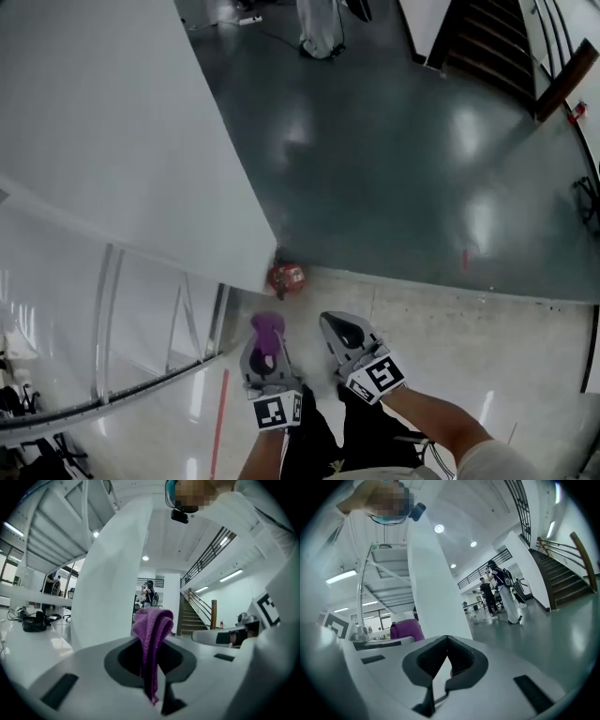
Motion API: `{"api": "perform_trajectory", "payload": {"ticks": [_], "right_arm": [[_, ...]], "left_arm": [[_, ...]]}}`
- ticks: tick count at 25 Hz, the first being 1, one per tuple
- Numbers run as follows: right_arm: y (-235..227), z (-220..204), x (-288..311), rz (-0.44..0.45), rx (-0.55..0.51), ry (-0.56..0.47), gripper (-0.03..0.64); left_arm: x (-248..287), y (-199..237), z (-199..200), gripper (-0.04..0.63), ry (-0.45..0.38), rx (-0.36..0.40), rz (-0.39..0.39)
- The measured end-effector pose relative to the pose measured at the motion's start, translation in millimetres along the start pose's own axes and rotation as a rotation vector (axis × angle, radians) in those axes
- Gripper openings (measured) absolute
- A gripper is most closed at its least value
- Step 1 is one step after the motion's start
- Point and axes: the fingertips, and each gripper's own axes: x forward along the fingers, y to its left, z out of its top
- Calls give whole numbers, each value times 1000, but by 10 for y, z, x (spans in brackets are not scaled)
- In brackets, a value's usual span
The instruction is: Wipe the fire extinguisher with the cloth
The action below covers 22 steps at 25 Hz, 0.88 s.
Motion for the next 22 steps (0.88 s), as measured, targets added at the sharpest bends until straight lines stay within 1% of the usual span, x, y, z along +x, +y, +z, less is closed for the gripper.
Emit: {"api": "perform_trajectory", "payload": {"ticks": [3, 6, 9, 11, 14, 19, 22], "right_arm": [[273, 537, -201, -2, 7, -12, 12], [507, 1054, -348, 9, -17, -53, 12], [684, 1358, -524, -5, -19, -82, 12], [779, 1423, -584, -10, -18, -93, 12], [911, 1409, -609, -8, -27, -98, 12], [963, 1391, -551, -10, -31, -97, 12], [981, 1369, -541, -17, -33, -95, 12]], "left_arm": [[-314, -110, 544, 55, -3, -8, -3], [-558, -232, 1035, 55, -44, -13, -22], [-786, -357, 1333, 55, -69, -12, -44], [-862, -377, 1406, 55, -76, 2, -46], [-915, -336, 1417, 55, -72, 24, -41], [-895, -194, 1471, 55, -82, 0, -14], [-902, -121, 1434, 55, -74, -20, 6]]}}
